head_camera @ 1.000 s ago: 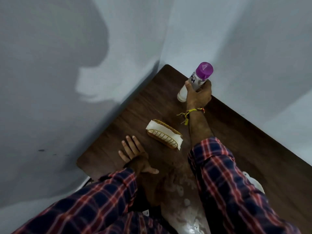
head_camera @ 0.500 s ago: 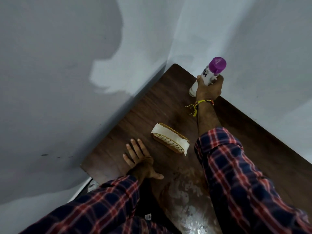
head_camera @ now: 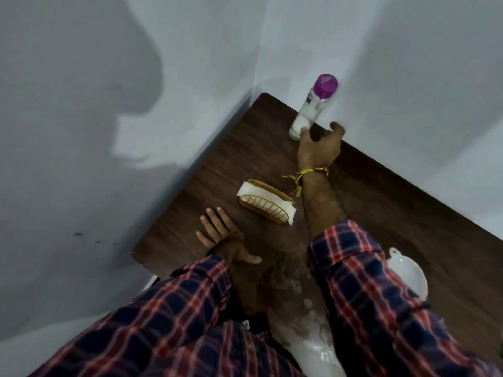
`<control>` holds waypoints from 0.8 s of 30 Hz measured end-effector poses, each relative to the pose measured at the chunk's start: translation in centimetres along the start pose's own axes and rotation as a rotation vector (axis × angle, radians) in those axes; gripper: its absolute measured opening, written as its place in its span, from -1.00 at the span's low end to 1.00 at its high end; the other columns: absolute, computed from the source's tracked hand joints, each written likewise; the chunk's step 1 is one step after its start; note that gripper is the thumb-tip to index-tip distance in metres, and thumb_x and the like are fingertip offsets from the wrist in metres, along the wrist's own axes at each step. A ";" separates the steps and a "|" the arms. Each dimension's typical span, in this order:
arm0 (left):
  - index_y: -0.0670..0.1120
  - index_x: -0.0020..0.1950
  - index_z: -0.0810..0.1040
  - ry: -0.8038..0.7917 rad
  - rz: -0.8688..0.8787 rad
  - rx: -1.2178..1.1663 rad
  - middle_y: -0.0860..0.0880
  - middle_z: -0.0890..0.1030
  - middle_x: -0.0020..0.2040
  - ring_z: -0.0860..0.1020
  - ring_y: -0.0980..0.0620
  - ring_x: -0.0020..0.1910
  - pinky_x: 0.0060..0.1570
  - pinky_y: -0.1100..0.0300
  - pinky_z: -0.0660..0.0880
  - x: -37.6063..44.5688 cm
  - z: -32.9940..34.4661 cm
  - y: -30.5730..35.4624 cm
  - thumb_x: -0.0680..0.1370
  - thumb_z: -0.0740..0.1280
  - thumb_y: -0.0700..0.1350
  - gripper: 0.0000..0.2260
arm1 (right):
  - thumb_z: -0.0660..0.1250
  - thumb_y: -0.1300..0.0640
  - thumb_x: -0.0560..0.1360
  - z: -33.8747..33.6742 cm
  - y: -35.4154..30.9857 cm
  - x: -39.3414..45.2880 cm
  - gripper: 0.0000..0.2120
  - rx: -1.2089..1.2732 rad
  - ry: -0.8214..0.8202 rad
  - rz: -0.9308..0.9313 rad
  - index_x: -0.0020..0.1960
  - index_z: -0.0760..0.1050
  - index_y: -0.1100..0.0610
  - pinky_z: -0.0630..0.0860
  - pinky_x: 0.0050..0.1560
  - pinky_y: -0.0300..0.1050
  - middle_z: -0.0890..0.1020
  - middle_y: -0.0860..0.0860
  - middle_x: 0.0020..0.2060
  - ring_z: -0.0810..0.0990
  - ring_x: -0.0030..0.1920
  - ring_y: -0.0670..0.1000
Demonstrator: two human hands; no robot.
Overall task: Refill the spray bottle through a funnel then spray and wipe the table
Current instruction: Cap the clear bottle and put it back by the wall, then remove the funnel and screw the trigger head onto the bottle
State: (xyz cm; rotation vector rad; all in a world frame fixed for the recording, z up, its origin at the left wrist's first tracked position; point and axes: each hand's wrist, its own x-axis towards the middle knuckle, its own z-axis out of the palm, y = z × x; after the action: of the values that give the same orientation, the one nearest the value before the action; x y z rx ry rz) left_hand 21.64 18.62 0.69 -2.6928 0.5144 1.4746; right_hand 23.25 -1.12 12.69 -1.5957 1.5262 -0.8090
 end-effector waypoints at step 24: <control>-0.13 0.61 -0.17 0.258 0.474 0.182 -0.11 -0.16 0.62 -0.18 -0.12 0.59 0.54 -0.10 -0.10 -6.1 11.7 4.5 0.53 0.41 0.02 -0.10 | 0.47 0.14 0.41 -21.3 8.9 -12.1 -0.86 -0.131 0.097 -0.498 -0.06 0.58 0.08 0.58 -0.03 0.05 0.63 -0.06 -0.09 0.58 -0.04 -0.03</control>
State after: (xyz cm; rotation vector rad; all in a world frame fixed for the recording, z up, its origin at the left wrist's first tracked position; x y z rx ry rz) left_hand 7.74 18.16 -0.20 -2.7424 1.3064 1.0738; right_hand -0.47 8.90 16.50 -2.1026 1.2786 -1.0832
